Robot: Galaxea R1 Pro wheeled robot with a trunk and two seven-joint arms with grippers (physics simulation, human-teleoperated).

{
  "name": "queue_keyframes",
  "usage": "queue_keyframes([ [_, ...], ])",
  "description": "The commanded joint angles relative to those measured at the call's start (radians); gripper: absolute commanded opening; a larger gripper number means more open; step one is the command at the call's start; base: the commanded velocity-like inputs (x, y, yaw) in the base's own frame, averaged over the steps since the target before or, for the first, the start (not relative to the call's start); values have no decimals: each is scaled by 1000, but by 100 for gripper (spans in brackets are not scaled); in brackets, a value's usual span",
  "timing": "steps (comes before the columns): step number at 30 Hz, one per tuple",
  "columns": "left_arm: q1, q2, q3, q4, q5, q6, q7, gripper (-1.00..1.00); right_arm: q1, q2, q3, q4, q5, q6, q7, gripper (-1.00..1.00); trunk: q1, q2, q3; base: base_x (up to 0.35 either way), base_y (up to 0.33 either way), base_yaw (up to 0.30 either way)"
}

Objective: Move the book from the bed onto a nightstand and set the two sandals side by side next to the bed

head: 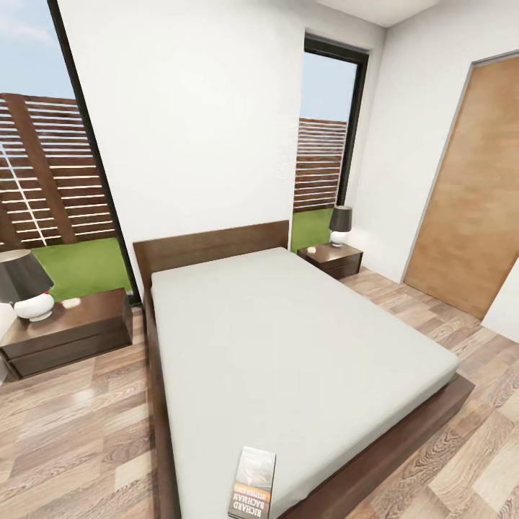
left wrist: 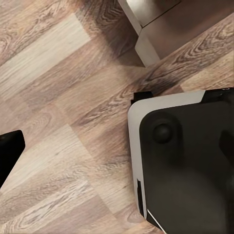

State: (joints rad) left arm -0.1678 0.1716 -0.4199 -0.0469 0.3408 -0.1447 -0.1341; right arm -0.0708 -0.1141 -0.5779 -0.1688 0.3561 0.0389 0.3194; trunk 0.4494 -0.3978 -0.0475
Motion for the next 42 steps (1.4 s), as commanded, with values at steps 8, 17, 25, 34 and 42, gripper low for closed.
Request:
queue_keyframes([
  [8, -1, 0, -8, 1, 10, -4, -4, 100, -1, 1, -9, -2, 7, 4, 6, 100, 1, -2, -2, 0, 0, -2],
  [17, -1, 0, -8, 1, 10, -4, -4, 100, -1, 1, -10, 2, 7, 4, 6, 100, 1, -2, -2, 0, 0, -12],
  [25, -1, 0, -8, 1, 10, -3, -4, 100, -1, 1, -9, 0, 7, 4, 6, 100, 1, -2, -2, 0, 0, -23],
  [34, -1, 0, -8, 1, 10, -3, -4, 100, -1, 2, -13, -1, 6, 4, 6, 100, 1, -2, -2, 0, 0, -5],
  [42, -1, 0, -8, 1, 10, -3, -4, 100, -1, 2, -15, -2, 6, 4, 6, 100, 1, -2, -2, 0, 0, 0],
])
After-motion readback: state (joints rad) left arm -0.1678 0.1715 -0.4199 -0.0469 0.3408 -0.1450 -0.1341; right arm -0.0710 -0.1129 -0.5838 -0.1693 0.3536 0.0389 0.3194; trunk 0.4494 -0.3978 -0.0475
